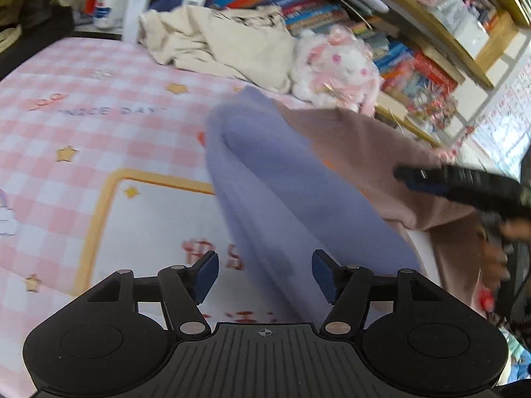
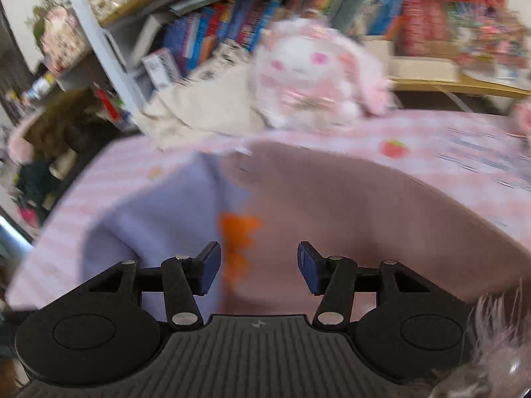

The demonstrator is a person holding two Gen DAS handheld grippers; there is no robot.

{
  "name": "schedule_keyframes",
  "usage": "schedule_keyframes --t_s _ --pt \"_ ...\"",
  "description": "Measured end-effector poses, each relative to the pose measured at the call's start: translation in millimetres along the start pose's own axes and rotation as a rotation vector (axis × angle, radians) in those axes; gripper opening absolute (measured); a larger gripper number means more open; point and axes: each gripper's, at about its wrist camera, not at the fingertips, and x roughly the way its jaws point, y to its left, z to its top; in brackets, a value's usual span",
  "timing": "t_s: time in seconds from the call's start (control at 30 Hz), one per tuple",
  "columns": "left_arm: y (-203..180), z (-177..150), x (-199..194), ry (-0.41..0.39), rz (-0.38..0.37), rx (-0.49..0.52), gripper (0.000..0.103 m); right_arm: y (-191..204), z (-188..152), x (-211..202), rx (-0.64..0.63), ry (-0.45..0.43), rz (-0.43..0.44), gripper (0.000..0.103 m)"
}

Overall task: Fold clothes
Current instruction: 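Shake the lifted sweater open with both grippers and lay it down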

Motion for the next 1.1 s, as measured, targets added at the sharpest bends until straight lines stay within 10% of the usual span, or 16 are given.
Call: schedule_keyframes --t_s 0.13,0.17,0.23,0.4,0.6,0.73,0.83,1.1 --pt "-11 -4 18 0.043 0.010 -0.001 0.054 -23 -21 -10 0.018 0.025 -0.051 0.049" --pt "-12 -5 22 0.053 -0.011 -0.022 0.024 -28 -25 -12 0.024 0.030 -0.060 0.049" --pt "-7 -5 25 0.067 -0.062 -0.095 0.004 -35 -26 -14 0.030 0.026 -0.080 0.049" --pt "11 9 -16 -0.067 -0.033 -0.169 0.004 -55 -3 -9 0.035 -0.015 -0.089 0.049" --pt "52 25 -45 -0.087 0.220 -0.134 0.007 -100 64 30 -0.011 -0.040 -0.233 0.046" --pt "33 20 -24 0.025 0.460 0.053 0.019 -105 91 59 -0.053 0.031 -0.313 0.042" --pt "-9 9 -22 -0.021 0.532 0.240 0.032 -84 78 36 -0.027 -0.018 -0.157 0.053" --pt "-104 4 23 0.002 0.129 0.327 0.052 -34 -5 0 -0.092 0.071 -0.002 0.053"
